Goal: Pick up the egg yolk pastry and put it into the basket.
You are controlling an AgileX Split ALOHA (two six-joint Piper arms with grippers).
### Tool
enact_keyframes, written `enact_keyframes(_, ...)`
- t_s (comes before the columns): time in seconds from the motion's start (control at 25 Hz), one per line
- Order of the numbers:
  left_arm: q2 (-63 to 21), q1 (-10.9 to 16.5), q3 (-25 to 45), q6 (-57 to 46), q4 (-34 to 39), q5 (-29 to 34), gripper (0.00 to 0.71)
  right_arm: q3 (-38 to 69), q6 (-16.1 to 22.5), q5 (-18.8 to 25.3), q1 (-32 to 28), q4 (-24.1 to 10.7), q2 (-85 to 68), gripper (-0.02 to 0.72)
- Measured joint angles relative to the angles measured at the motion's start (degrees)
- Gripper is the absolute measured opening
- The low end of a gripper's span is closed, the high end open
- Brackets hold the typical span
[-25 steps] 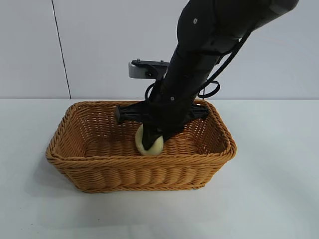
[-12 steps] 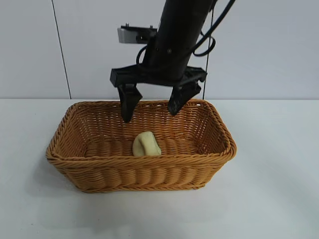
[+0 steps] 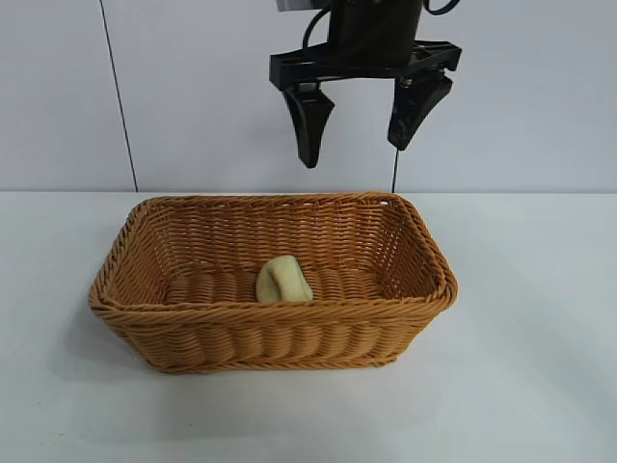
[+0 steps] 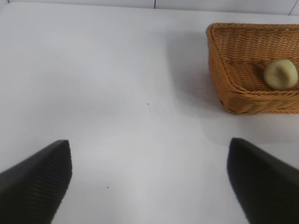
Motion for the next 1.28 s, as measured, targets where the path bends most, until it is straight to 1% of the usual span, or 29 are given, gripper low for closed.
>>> enact_keyframes(0.28, 0.0, 0.0, 0.0, 0.0, 0.0, 0.0, 0.696, 0.0, -0.8, 0.0, -13.8, -0.2, 0.0, 0.653)
enact_keyframes(0.44, 0.0, 0.0, 0.0, 0.0, 0.0, 0.0, 0.696, 0.0, -1.6, 0.0, -18.7, -0.3, 0.0, 0.653)
enact_keyframes(0.68, 0.0, 0.0, 0.0, 0.0, 0.0, 0.0, 0.696, 0.5, -3.2, -0.1, -19.6, 1.0, -0.1, 0.642)
enact_keyframes(0.84, 0.0, 0.0, 0.0, 0.0, 0.0, 0.0, 0.696, 6.4, -4.8, -0.1, -19.6, 1.5, -3.3, 0.642)
enact_keyframes(1.0, 0.0, 0.0, 0.0, 0.0, 0.0, 0.0, 0.696, 17.3, -7.2, -0.1, -19.6, 2.6, -10.7, 0.642)
enact_keyframes(1.28, 0.0, 0.0, 0.0, 0.0, 0.0, 0.0, 0.696, 40.0, -7.5, 0.0, -19.5, 2.6, -28.0, 0.642)
